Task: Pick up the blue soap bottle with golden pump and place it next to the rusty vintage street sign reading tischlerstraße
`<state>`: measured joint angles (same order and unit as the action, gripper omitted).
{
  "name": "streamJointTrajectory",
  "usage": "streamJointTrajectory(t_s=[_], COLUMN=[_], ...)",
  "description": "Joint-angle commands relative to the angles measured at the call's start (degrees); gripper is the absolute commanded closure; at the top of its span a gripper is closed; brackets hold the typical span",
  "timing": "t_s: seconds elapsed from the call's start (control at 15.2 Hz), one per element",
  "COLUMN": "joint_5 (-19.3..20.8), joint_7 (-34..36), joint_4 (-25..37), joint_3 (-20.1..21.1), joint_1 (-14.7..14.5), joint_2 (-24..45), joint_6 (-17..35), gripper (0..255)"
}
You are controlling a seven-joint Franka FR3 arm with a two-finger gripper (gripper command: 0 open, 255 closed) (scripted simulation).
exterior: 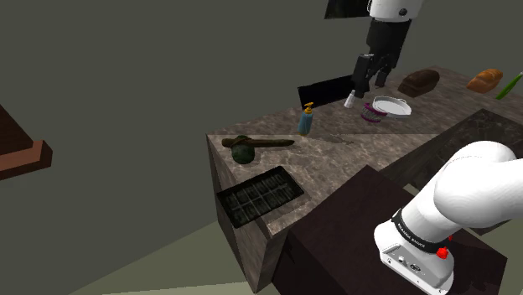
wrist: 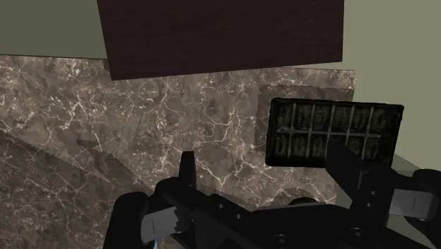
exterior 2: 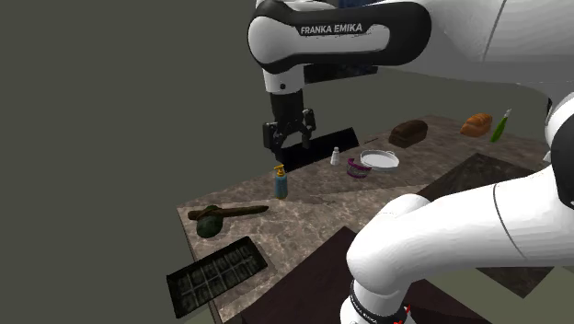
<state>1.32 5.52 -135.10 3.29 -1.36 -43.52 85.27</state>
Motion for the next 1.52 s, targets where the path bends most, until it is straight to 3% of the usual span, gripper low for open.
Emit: streamJointTrajectory(t_s=[0.0, 0.73, 1.45], joint_5=[0.0, 5.85, 8.27], joint_7=[0.0, -9.74, -18.15], joint_4=[0.0, 4.13, 17.31], joint_3=[0.0, -5.91, -9.45], joint_1=[0.0, 2.11, 4.04], joint_2=[0.0, 20.91, 45.22], joint_6=[0.0, 13.74, 22.28], gripper=[0, 0, 0])
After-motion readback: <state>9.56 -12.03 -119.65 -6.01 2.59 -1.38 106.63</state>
